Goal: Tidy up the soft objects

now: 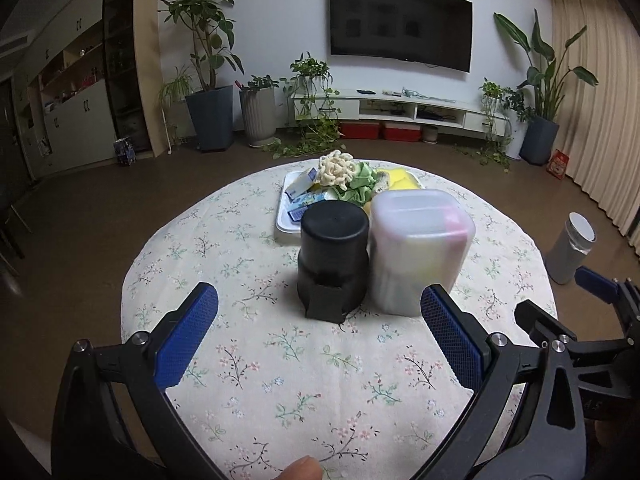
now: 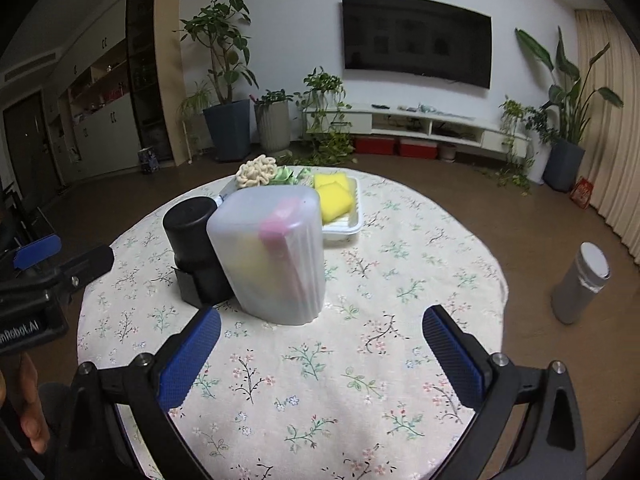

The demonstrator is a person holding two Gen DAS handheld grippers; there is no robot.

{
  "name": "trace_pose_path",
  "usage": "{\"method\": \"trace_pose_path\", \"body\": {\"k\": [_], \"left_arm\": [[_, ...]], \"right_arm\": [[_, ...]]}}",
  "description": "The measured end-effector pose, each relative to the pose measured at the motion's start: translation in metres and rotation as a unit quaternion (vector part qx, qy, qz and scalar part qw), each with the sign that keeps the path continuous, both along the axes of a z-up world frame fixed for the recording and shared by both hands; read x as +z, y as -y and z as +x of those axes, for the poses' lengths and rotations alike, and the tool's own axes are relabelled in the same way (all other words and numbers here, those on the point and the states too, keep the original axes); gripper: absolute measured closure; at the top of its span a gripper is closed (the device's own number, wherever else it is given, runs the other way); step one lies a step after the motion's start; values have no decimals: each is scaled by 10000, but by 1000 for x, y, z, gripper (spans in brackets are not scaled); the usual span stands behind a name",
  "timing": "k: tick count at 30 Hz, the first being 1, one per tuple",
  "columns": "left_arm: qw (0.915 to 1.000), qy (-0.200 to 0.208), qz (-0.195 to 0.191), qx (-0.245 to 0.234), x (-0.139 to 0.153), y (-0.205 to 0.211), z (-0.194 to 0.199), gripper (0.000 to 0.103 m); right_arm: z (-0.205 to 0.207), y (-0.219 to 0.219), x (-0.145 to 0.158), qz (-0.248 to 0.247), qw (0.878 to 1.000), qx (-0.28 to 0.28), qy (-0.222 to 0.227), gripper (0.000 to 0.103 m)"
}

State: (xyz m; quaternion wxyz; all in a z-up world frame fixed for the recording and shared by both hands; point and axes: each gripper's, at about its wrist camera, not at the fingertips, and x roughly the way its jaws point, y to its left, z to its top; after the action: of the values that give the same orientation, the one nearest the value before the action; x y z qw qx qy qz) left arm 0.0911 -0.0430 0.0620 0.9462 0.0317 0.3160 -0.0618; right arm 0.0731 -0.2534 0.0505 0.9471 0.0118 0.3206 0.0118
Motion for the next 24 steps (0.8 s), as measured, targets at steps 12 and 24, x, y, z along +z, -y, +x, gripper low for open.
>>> {"method": "trace_pose_path", "body": {"k": [12,24], "left_arm": [[9994,-310,-152,20,-13,1,0,0],[9979,-542,-282,197,-25,-7,7,0]], "right_arm": [[-4,-24,-10,-178,9997,-37,-155,0],[1,-26,-23,-166,9991,-125,-383,0]]}}
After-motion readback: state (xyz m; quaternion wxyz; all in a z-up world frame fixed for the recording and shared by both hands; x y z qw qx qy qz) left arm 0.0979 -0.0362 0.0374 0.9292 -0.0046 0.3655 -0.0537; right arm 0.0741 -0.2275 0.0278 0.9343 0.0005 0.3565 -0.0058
